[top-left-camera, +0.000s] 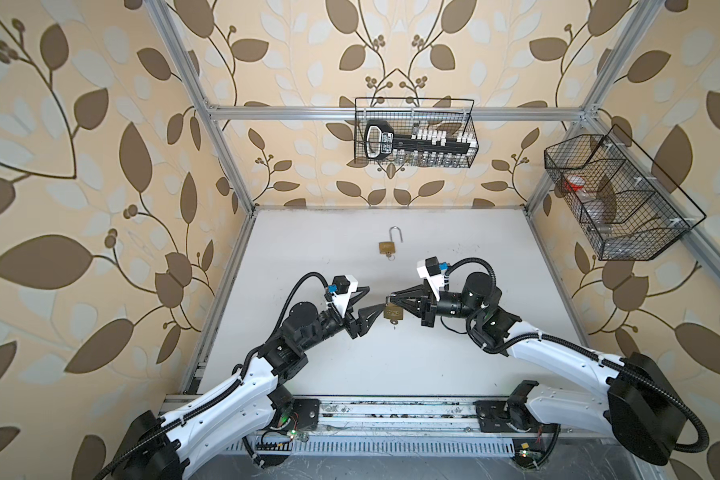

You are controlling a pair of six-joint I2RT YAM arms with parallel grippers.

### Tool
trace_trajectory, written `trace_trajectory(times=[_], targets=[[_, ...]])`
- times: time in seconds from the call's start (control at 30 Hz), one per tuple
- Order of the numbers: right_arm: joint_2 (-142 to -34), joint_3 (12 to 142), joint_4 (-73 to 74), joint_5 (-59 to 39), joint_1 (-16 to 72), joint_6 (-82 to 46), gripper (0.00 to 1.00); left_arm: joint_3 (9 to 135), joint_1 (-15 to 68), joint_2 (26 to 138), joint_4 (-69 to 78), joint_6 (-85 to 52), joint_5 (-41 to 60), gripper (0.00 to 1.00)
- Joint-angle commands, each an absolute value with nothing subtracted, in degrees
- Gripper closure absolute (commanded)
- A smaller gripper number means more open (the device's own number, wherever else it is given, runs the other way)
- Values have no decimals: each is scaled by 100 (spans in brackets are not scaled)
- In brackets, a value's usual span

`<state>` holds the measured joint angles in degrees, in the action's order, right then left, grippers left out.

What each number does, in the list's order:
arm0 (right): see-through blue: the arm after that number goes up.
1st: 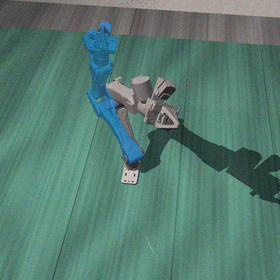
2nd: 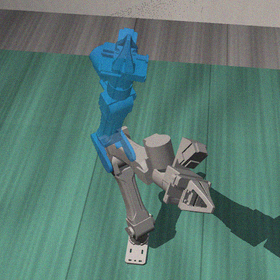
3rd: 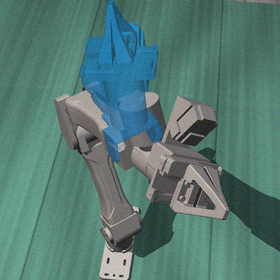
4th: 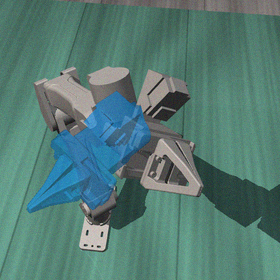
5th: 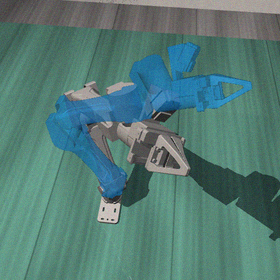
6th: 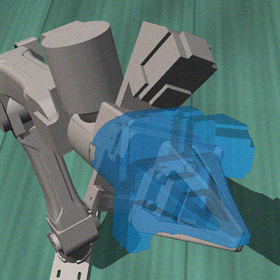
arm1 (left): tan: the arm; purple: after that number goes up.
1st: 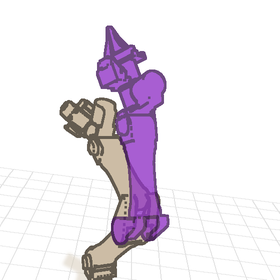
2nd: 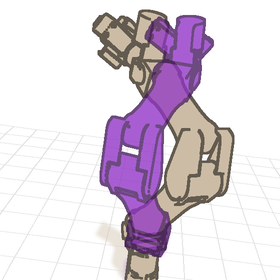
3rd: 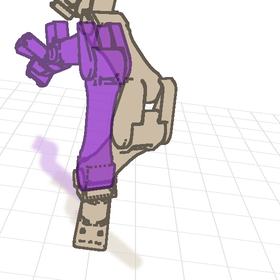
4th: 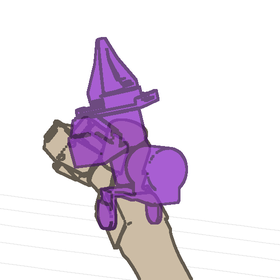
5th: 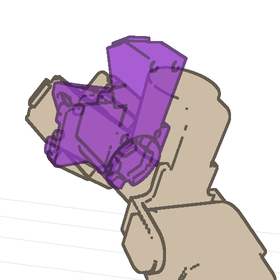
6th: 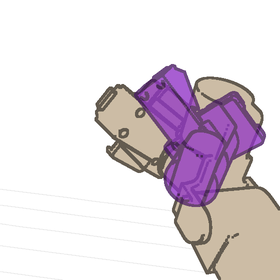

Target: Unlock with the key

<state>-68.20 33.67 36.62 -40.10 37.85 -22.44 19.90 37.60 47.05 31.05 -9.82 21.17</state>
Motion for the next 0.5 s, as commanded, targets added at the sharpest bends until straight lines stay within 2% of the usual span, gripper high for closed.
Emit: trace_trajectory(times=[0.0, 0.13, 0.37, 0.47], targets=[[-6638, 3324, 4058, -4104, 3788, -2194, 100, 2162, 3683, 5063, 4179, -1471, 3355, 34], [-6574, 3320, 4047, -4005, 3753, -2205, 100, 2325, 3683, 5428, 4274, -1651, 3926, 39], [-6687, 3372, 4198, -3967, 3746, -2332, 100, 2406, 3683, 5668, 4446, -1707, 3955, 46], [-6706, 3357, 4271, -3927, 3745, -2393, 100, 2482, 3683, 5744, 4459, -1761, 4012, 53]])
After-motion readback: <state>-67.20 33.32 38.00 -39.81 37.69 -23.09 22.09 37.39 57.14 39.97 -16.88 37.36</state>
